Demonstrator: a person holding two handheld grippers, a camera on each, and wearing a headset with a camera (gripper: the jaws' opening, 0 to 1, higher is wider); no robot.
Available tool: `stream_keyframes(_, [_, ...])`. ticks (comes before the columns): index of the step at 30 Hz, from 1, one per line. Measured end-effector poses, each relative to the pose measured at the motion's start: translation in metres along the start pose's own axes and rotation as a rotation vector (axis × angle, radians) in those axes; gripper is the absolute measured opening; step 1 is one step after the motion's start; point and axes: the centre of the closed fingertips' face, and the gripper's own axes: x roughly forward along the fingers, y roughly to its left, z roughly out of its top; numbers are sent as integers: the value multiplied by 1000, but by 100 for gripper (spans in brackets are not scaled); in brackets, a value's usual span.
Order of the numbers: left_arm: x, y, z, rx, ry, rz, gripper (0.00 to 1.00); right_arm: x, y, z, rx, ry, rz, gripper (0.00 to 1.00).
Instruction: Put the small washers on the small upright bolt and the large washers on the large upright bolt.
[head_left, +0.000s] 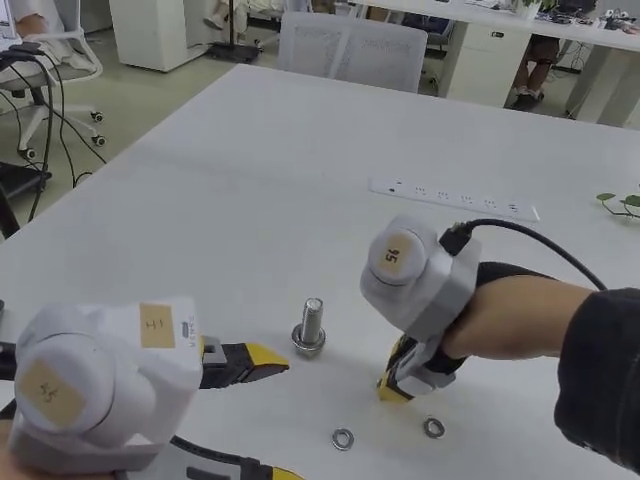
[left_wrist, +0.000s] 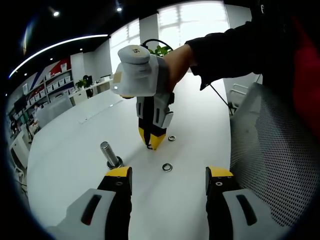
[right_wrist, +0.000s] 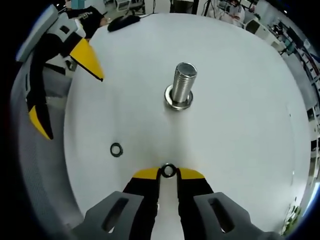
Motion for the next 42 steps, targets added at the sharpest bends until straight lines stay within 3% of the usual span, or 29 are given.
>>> stream_keyframes(4, [0, -1, 0, 3, 1, -3, 58, 0, 1, 0, -43, -2, -2, 16])
stream_keyframes(11, [0, -1, -1, 3, 4, -6, 57, 1, -1, 0, 12, 4, 8, 15])
stream_keyframes(15, [0, -1, 0, 5, 3, -4, 57, 2, 3, 0, -43, 36, -21, 15])
stream_keyframes(21, [-1, -1, 1, 4, 0, 0, 57, -1, 1, -4, -37, 4, -8, 14])
stream_keyframes(24, [-1, -2, 1, 3, -1, -1, 57, -2, 1, -10, -53, 14, -20, 14])
stream_keyframes(33, [0, -2, 1, 5, 1, -7, 57, -16, 10, -18, -45, 3, -8, 14])
stream_keyframes(42, [0, -2, 2, 4, -1, -7, 57, -42, 15, -23, -32, -26, -9, 14])
